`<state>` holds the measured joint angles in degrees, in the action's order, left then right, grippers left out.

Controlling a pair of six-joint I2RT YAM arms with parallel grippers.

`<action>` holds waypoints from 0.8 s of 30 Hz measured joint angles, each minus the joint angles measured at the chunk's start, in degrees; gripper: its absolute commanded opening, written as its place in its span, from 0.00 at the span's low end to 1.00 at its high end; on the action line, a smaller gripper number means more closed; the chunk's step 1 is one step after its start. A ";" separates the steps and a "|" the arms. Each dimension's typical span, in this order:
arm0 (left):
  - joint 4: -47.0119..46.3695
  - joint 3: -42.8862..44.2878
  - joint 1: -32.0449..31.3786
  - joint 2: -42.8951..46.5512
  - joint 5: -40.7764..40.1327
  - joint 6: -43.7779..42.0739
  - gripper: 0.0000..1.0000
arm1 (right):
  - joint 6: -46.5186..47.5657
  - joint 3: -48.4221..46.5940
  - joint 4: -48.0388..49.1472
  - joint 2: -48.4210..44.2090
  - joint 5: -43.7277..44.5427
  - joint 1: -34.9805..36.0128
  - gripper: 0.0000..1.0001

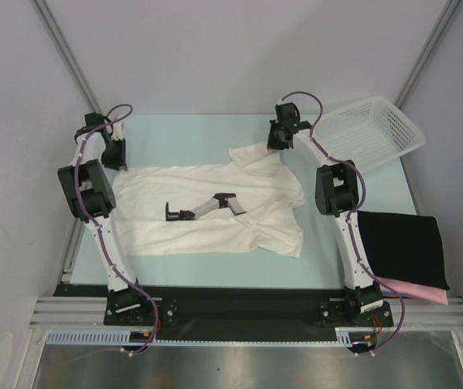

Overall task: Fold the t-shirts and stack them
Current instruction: Fold the tshirt

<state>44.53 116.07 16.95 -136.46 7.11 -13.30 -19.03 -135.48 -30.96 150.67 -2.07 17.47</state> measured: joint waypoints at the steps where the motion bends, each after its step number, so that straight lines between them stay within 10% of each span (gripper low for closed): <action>1: 0.11 0.11 0.00 -0.07 0.76 -0.02 0.13 | -0.39 0.00 0.11 0.02 -0.59 0.00 0.00; 3: 0.33 0.17 0.02 -0.11 2.25 0.24 0.00 | -1.16 0.04 0.24 0.00 -1.86 -0.04 0.00; 11: -3.80 -5.86 -0.04 3.69 6.32 -0.24 0.00 | -1.81 9.27 3.78 -7.10 -5.25 0.04 0.00; 24: -18.05 -35.95 1.07 36.33 8.74 -9.51 0.00 | 0.46 51.74 13.77 -52.63 -4.90 5.05 0.00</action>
<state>26.48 80.12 18.02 -100.14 15.86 -22.81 -18.57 -83.74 -17.19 98.04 -6.96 22.52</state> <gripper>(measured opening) 0.014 0.010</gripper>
